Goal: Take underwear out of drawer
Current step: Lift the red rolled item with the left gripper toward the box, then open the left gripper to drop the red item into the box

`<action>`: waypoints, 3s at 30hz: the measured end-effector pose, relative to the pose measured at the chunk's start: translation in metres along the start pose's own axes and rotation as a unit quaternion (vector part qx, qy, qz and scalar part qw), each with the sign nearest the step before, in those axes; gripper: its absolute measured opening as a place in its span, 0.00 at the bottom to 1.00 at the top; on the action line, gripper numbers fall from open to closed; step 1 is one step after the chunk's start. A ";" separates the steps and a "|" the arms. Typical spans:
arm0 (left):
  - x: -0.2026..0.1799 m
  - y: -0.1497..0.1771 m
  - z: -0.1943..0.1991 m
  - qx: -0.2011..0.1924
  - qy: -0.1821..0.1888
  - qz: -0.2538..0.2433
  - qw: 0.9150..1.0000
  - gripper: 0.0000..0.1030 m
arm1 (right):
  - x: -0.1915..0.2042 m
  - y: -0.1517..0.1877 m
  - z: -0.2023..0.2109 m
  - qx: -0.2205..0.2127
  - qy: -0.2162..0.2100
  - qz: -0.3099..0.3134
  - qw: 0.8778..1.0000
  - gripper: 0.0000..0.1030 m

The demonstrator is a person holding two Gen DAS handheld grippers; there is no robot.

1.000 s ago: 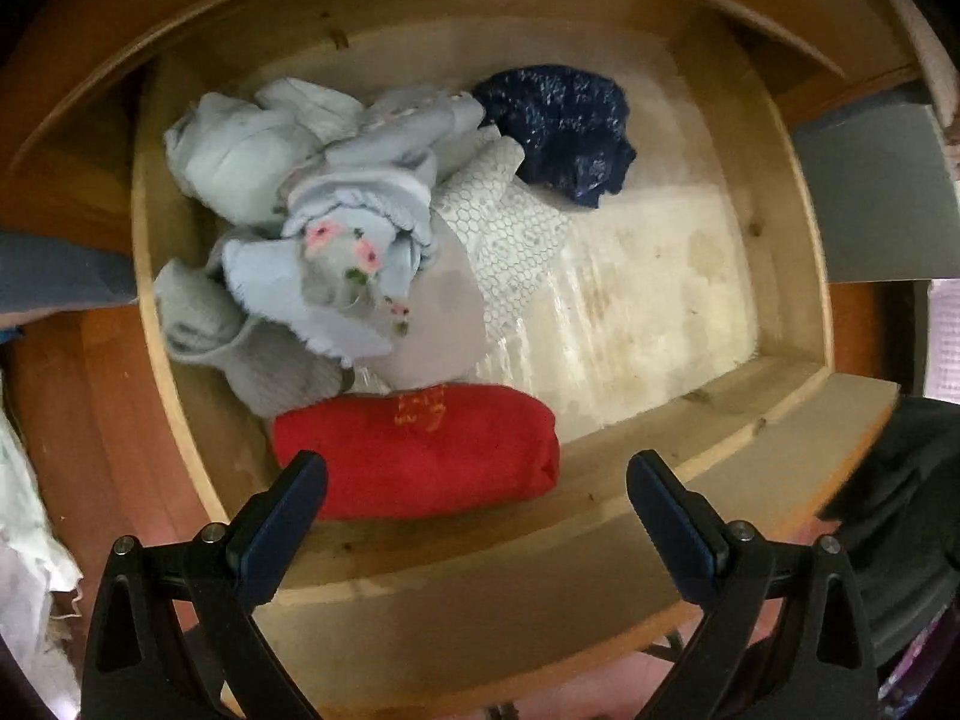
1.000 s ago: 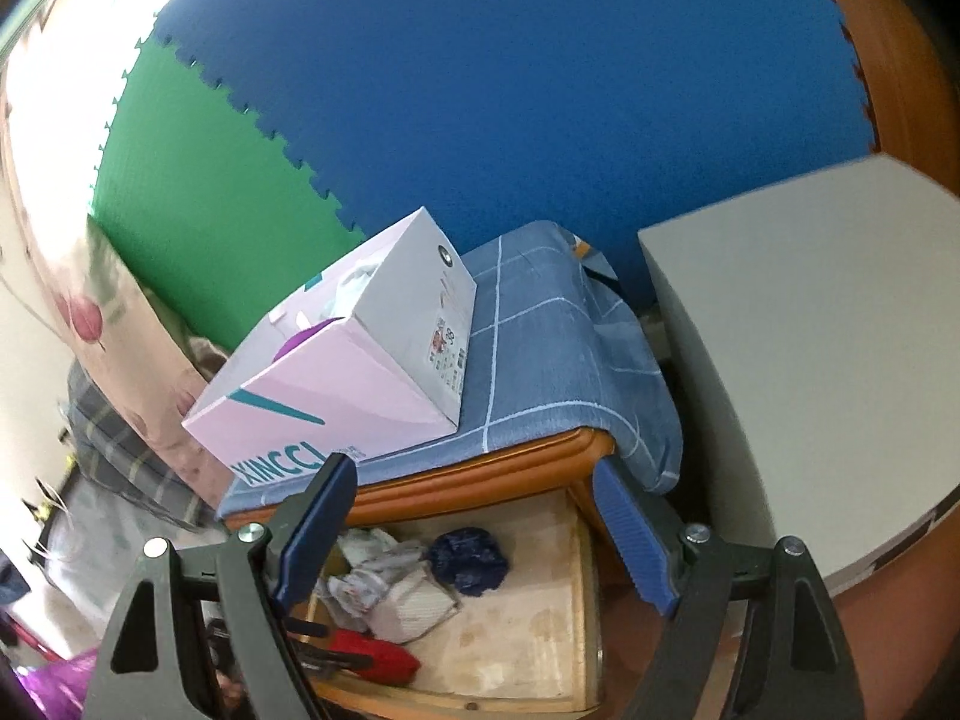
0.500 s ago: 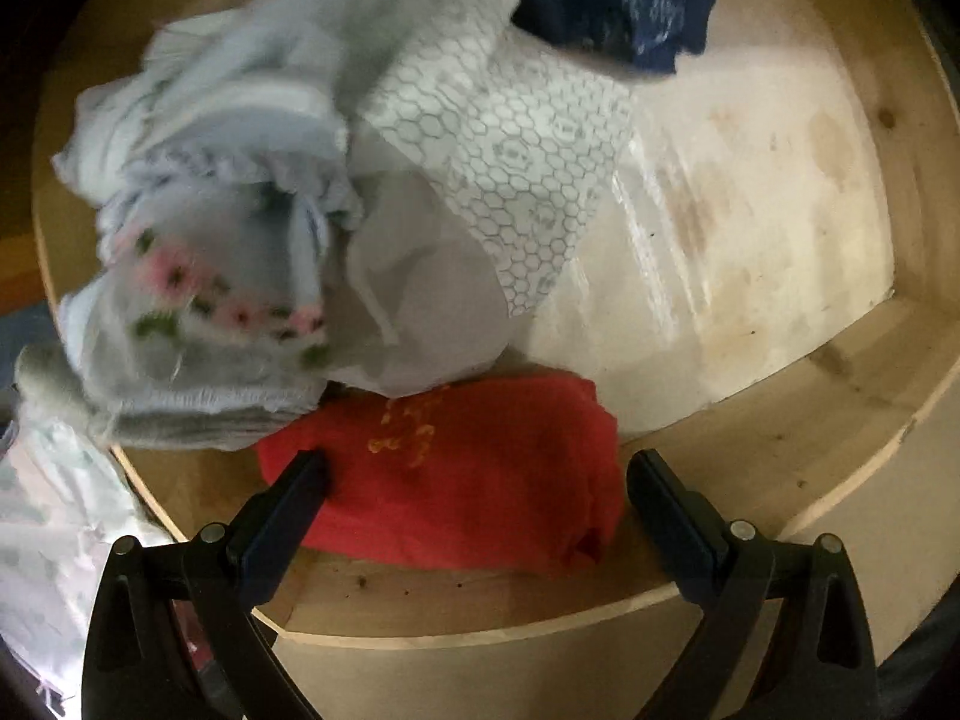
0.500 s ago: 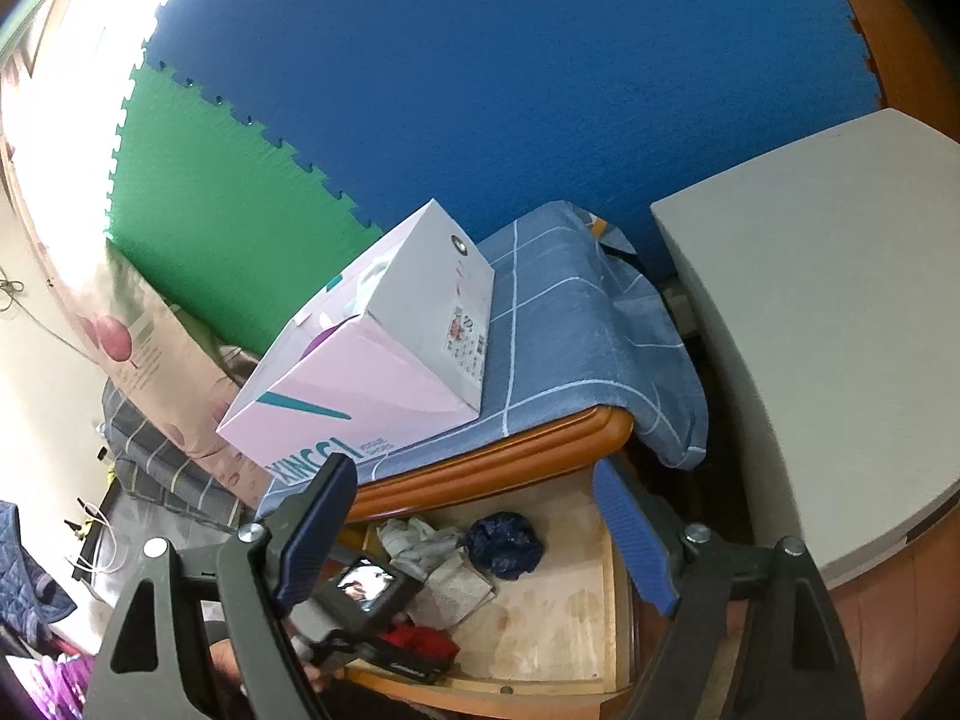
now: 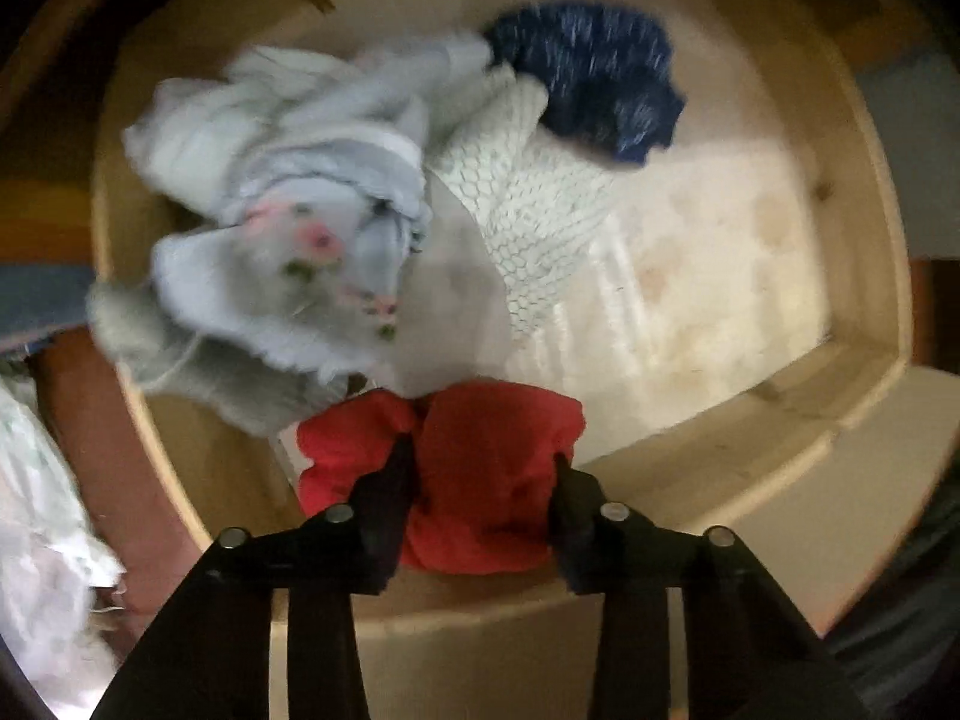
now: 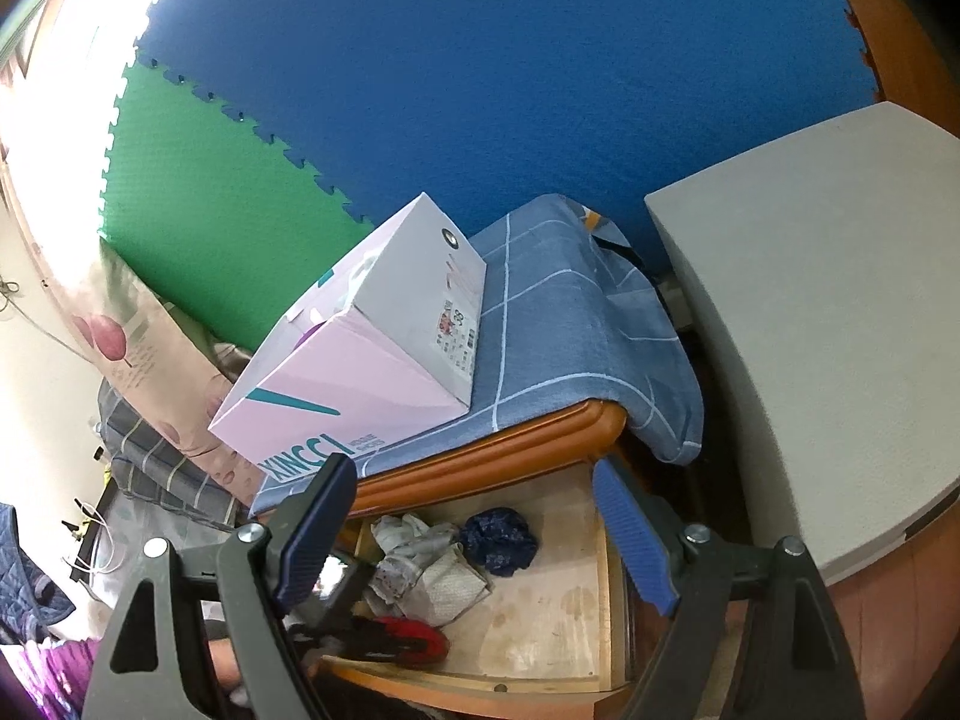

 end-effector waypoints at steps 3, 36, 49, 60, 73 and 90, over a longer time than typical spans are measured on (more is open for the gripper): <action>0.004 0.010 0.027 -0.057 0.021 0.024 0.998 0.33 | 0.000 0.000 -0.003 0.002 0.003 0.000 1.000 0.81; -0.020 0.019 0.297 -0.338 0.155 0.046 0.927 0.34 | 0.005 0.009 -0.018 0.031 0.039 0.034 0.998 0.81; -0.004 -0.118 0.412 -0.432 0.094 0.023 0.897 0.35 | 0.008 0.011 -0.020 0.037 0.034 0.042 0.998 0.81; 0.031 -0.196 0.331 -0.374 0.012 0.052 0.926 0.35 | 0.008 0.012 -0.021 0.045 0.028 0.042 0.998 0.81; 0.036 -0.197 0.302 -0.384 -0.017 0.044 0.922 0.78 | 0.034 0.034 -0.040 0.094 0.034 0.125 0.987 0.81; 0.121 0.009 0.289 -0.485 0.076 0.167 0.855 0.99 | 0.140 0.173 -0.120 0.278 -0.031 0.383 0.880 0.81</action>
Point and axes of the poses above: each gripper's, at about its wrist camera, not at the fingertips, and z roughly against the way its jaws point, x to its left, y to its underside, the point moved 4 cm from there along -z, roughly the way its jaws point, and after that the axes turned 7 degrees about -x, right-handed, at the moved point
